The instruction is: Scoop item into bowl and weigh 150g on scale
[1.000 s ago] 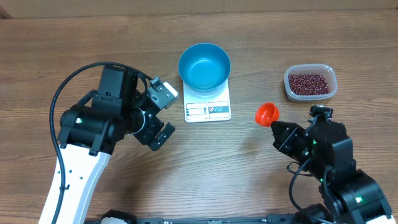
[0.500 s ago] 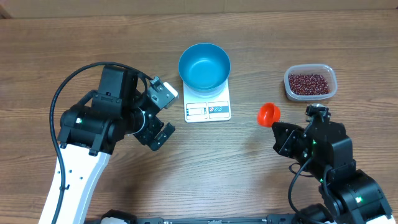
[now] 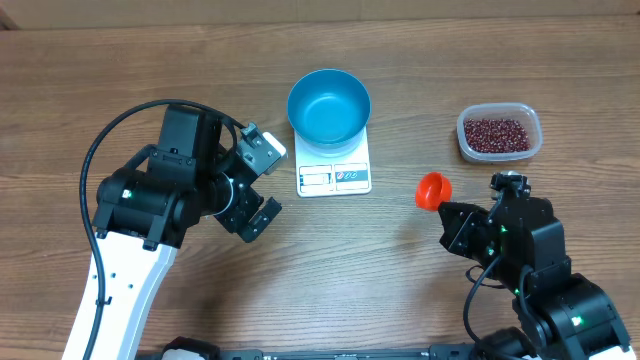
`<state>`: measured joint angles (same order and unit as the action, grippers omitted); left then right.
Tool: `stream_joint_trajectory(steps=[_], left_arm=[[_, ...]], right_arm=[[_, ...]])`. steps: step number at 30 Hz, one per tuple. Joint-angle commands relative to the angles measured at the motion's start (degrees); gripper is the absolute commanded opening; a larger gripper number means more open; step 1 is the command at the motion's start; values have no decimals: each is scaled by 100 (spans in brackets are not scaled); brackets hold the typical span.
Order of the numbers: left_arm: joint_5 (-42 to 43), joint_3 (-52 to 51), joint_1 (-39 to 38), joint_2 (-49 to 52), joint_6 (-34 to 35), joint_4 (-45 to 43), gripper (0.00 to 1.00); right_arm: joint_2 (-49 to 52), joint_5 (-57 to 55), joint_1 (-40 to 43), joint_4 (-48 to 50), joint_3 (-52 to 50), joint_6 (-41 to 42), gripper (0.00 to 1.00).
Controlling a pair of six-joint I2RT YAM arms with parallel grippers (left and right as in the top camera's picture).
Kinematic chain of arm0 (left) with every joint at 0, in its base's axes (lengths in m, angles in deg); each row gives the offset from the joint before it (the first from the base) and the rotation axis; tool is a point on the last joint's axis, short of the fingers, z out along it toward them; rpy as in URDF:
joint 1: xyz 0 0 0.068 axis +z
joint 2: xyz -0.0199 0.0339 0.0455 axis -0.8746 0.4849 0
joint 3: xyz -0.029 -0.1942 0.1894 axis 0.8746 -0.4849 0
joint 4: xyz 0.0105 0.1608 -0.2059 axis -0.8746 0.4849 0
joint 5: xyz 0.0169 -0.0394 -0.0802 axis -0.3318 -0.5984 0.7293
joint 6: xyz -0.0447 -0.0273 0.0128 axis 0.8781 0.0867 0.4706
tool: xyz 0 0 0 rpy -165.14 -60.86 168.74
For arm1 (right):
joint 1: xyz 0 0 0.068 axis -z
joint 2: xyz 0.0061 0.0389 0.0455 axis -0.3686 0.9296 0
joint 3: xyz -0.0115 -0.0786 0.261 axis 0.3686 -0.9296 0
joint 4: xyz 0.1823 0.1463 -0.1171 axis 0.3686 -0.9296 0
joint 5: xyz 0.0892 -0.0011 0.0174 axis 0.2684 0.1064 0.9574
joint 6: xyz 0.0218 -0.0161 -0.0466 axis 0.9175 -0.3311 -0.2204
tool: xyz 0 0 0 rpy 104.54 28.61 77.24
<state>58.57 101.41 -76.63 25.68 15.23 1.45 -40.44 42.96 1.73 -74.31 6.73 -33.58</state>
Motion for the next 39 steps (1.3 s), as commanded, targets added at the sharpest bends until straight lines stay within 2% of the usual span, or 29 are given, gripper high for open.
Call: stream_joint_trajectory(steps=[1, 9, 14, 21, 24, 28, 33, 39], left_arm=[[111, -42, 26, 17, 59, -15, 100], [111, -42, 26, 17, 59, -15, 100], [111, -42, 26, 17, 59, -15, 100], [111, -42, 26, 17, 59, -15, 100], [111, -42, 26, 17, 59, -15, 100], [111, -42, 26, 17, 59, -15, 100], [111, -42, 26, 17, 59, -15, 100], [111, -42, 26, 17, 59, -15, 99]], right_arm=[[-24, -118, 26, 7, -26, 118, 4], [-24, -717, 26, -214, -26, 74, 4], [-24, -872, 26, -181, -20, -667, 4], [330, -1054, 28, -251, 378, -1257, 4], [817, -1067, 35, -422, 839, -1714, 4], [1851, -1115, 164, -1110, 1832, -2251, 4], [3206, -1602, 514, -2068, 3281, -2312, 4], [4343, -2116, 876, -2358, 4299, -2345, 4]])
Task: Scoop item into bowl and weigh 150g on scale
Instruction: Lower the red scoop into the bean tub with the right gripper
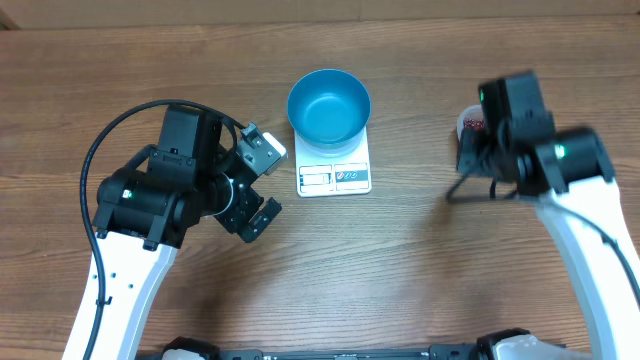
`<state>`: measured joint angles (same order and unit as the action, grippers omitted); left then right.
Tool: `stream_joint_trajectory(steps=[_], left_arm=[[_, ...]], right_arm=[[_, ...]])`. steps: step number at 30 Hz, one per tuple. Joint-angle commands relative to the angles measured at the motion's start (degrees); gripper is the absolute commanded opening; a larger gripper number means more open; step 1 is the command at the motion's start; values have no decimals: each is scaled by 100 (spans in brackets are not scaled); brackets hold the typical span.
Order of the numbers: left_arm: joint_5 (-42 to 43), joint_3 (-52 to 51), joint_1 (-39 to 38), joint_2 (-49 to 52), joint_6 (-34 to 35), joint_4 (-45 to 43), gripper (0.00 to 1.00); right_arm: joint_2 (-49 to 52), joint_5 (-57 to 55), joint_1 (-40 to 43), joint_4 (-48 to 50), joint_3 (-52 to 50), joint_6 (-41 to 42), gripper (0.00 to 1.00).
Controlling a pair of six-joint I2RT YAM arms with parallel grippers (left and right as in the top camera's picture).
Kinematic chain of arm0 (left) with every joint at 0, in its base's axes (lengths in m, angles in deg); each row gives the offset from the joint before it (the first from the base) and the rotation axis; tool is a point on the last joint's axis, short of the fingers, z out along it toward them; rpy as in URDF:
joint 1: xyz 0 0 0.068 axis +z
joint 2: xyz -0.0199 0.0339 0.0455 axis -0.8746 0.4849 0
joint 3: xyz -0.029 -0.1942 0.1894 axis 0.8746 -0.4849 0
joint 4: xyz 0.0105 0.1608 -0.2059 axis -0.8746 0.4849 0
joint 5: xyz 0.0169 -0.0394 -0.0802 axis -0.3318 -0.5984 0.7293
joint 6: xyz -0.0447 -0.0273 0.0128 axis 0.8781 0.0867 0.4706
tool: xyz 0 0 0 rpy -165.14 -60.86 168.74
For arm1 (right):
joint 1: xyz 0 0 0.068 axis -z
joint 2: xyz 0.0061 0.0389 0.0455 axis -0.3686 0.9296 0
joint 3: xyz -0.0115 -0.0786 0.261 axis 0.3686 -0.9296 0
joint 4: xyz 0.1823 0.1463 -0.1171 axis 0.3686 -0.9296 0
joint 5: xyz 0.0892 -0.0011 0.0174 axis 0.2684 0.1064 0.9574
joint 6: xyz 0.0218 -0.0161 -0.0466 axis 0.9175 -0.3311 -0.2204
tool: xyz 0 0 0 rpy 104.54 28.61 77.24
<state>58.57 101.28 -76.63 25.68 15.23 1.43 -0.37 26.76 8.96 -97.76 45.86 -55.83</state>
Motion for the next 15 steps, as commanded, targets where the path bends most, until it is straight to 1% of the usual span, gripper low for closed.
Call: stream_joint_trajectory(steps=[1, 3, 8, 13, 15], left_arm=[[111, -28, 26, 17, 59, -13, 100], [111, -28, 26, 17, 59, -13, 100], [111, -28, 26, 17, 59, -13, 99], [111, -28, 26, 17, 59, -13, 100], [111, -28, 26, 17, 59, -13, 100]], right_arm=[[459, -599, 197, 26, 413, -138, 4], [708, -778, 295, 116, 413, -177, 4], [1250, -1305, 485, 503, 413, -702, 4], [1711, -1351, 680, 927, 413, -1141, 4], [1906, -1355, 782, 1010, 413, -1193, 4]])
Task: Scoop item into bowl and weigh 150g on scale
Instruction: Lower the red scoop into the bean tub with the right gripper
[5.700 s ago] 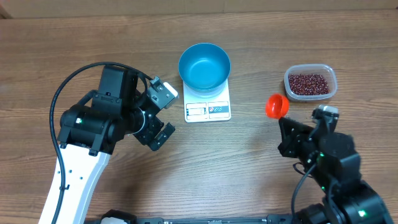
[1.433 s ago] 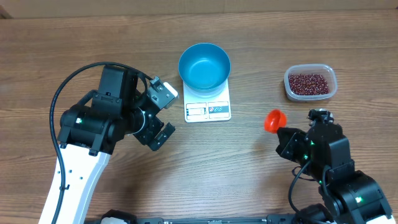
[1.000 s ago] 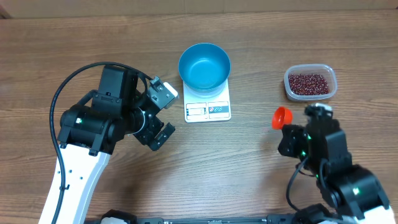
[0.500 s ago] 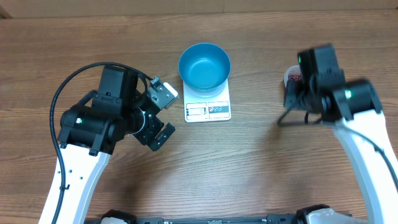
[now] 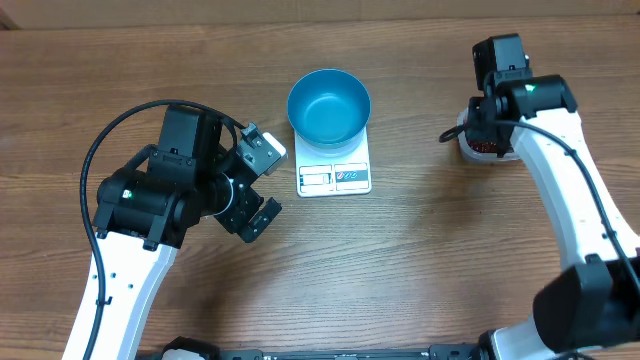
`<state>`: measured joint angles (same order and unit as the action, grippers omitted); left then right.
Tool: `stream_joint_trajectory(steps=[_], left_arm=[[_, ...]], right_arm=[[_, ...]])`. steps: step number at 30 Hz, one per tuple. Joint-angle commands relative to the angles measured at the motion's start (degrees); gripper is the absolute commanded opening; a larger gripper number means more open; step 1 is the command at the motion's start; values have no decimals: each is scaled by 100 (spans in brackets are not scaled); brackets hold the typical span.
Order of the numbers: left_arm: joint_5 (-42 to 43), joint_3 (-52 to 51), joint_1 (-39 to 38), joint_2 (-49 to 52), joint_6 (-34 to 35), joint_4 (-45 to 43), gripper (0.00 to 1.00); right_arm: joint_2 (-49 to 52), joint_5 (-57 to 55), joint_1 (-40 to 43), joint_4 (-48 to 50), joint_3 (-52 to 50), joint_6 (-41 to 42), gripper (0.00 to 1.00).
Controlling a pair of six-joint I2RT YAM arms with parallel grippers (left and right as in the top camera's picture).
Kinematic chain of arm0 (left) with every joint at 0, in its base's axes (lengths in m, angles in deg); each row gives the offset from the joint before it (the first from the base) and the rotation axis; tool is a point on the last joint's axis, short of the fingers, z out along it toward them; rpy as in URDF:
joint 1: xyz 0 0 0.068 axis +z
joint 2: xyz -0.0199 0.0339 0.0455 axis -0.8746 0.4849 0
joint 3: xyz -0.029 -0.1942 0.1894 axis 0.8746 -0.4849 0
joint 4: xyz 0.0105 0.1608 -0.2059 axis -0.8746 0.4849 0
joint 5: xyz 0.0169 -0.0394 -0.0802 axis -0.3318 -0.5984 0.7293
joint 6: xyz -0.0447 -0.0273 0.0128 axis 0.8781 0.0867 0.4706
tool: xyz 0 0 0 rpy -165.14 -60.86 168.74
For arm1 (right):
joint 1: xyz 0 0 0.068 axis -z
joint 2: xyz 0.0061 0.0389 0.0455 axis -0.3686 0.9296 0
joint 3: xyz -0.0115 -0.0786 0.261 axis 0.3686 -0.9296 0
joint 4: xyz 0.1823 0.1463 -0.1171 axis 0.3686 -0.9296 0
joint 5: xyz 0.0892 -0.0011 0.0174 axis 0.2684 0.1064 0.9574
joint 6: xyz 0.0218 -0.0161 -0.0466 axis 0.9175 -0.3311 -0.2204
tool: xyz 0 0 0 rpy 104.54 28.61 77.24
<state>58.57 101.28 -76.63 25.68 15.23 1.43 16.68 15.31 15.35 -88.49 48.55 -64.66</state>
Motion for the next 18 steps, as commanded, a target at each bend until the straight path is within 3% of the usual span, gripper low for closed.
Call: stream_joint_trajectory(steps=[1, 11, 18], left_arm=[[111, -28, 26, 17, 59, -13, 100], [111, -28, 26, 17, 59, -13, 100], [111, -28, 26, 17, 59, -13, 100]], right_arm=[[289, -205, 197, 122, 144, -369, 4], [802, -168, 640, 474, 142, -992, 4], [929, 758, 960, 507, 142, -1158, 4]])
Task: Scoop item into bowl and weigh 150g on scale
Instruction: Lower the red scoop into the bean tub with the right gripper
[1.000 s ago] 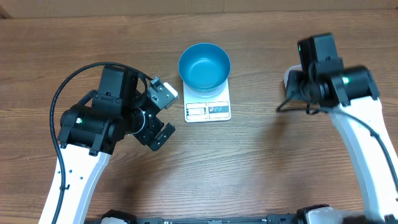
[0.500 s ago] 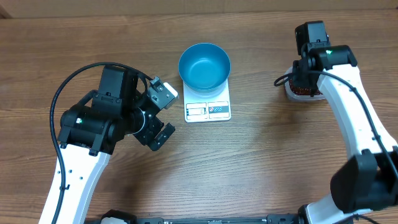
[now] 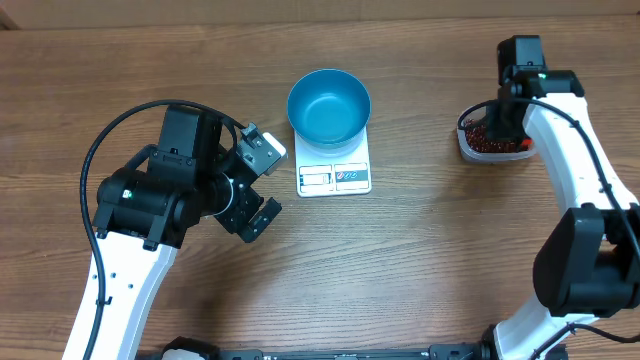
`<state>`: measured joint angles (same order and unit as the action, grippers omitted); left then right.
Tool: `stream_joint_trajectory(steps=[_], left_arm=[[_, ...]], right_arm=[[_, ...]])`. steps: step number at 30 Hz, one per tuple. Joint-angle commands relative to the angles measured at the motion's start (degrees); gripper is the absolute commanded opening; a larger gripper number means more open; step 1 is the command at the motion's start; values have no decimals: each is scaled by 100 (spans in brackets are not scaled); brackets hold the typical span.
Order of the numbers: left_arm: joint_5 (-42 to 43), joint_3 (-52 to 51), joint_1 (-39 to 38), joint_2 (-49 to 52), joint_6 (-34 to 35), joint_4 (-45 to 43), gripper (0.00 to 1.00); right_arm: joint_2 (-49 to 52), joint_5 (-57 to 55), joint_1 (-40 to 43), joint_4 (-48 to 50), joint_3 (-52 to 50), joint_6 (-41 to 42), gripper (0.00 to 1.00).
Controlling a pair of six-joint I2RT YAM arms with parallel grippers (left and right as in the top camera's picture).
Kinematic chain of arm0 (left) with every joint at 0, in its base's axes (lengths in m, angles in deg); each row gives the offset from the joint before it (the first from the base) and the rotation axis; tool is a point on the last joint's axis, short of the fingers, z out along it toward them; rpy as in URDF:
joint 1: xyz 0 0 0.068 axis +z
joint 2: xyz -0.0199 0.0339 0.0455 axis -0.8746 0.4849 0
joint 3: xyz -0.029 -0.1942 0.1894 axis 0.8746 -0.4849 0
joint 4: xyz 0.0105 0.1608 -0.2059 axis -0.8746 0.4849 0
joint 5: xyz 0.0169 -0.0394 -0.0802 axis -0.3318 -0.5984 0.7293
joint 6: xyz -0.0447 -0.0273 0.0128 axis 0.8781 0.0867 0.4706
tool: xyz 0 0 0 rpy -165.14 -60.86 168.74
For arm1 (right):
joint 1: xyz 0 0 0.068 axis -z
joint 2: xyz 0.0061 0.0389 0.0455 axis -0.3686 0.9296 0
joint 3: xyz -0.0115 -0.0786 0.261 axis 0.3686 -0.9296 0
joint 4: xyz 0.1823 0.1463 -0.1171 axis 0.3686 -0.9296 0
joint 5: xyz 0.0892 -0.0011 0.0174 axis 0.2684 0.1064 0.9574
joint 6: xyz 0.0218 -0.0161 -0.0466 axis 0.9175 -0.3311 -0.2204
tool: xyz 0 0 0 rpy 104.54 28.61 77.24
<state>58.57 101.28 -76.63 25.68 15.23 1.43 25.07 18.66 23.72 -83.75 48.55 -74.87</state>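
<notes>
A blue bowl (image 3: 329, 108) stands on the white scale (image 3: 335, 176) at the middle back of the table. To the right, a clear container of red beans (image 3: 481, 143) is partly covered by my right arm. The right gripper (image 3: 497, 124) points down over the container, its fingers hidden by the wrist. No scoop shows in this view. My left gripper (image 3: 268, 185) hovers left of the scale, open with nothing between its fingers.
The wooden table (image 3: 400, 260) carries only the scale, the bowl and the bean container. A black cable (image 3: 110, 140) loops over the left arm. The table's back edge runs just behind the bowl.
My right arm has moved a little to the right and now sits directly over the bean container instead of at its left edge. The left arm has not moved.
My right gripper was near the front right with a red scoop at its tip, the bean container uncovered. It then stood beside the container, then at its left edge, and now over the beans. The left arm, bowl and scale stayed put.
</notes>
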Motion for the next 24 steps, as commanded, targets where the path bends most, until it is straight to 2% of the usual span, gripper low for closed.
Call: stream_joint_trajectory(steps=[1, 9, 18, 24], left_arm=[[111, -28, 26, 17, 59, -13, 100], [111, -28, 26, 17, 59, -13, 100], [111, -28, 26, 17, 59, -13, 100], [111, -28, 26, 17, 59, -13, 100]], right_arm=[[105, 466, 157, 28, 142, -138, 4], [258, 774, 216, -79, 136, -501, 4], [546, 1738, 216, -358, 136, -472, 4], [546, 1893, 216, -402, 138, -214, 4]])
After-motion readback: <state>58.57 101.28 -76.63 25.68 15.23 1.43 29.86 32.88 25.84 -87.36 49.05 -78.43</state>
